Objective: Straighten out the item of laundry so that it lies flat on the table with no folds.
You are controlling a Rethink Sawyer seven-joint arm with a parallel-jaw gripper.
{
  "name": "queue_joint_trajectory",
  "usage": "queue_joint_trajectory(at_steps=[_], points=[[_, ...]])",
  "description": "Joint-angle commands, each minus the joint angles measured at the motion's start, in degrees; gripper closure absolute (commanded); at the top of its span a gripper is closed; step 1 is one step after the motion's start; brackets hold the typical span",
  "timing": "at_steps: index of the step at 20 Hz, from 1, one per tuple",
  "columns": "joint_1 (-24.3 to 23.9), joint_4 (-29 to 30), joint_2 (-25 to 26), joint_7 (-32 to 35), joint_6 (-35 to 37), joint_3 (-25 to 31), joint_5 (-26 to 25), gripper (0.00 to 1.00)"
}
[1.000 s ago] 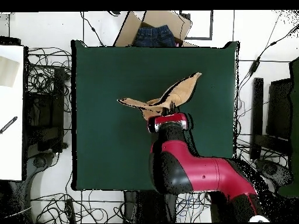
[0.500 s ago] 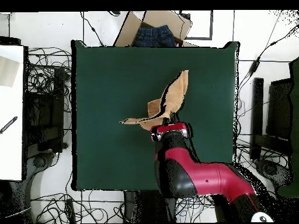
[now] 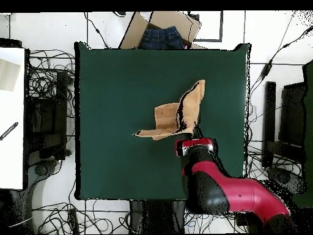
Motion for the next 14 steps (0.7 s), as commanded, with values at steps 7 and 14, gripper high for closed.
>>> queue_joint_trajectory(at_steps=[7, 14], points=[[-8.09, 3.18, -0.78, 0.72, 16.43, 16.08, 2.93, 1.00], [-8.84, 5.56, -2.15, 3.09, 15.72, 15.18, 2.17, 1.00]])
